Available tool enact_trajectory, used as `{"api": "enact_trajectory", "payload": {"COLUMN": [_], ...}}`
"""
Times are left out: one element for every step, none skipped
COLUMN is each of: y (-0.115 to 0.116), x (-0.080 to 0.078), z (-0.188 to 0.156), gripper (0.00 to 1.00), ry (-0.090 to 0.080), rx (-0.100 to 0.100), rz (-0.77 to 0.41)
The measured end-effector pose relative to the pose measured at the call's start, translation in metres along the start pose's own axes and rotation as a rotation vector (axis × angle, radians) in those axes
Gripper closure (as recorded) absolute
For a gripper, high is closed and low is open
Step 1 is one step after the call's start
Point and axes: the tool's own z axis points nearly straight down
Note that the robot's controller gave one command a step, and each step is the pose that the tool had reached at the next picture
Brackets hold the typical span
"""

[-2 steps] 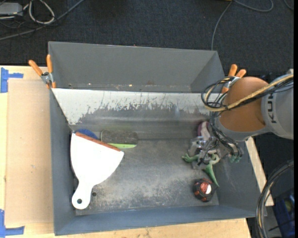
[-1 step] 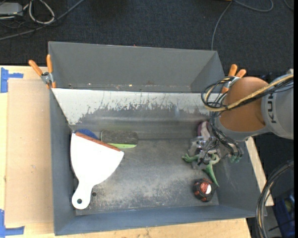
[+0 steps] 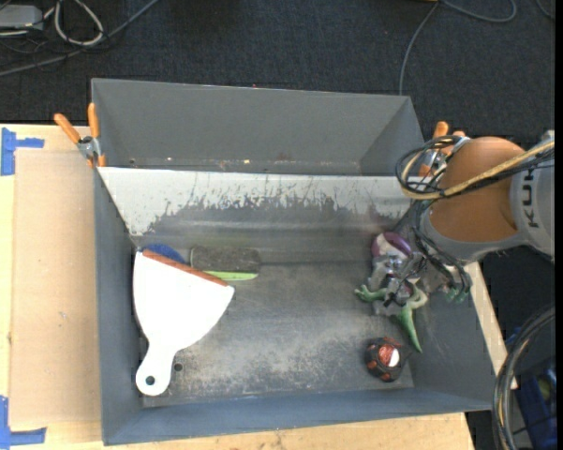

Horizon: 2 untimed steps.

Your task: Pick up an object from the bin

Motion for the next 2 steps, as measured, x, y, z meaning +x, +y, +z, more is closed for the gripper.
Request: {"api": "enact_trajectory", "payload": {"y": [-0.013,-0.007], "x": [0.003,0.022], "z": [-0.072,-0.147], "gripper": [1.00,1.00], "ry": [0.002,0.011], "rx": [0.002,-0.002], "rz": [-0.021,0.006]}}
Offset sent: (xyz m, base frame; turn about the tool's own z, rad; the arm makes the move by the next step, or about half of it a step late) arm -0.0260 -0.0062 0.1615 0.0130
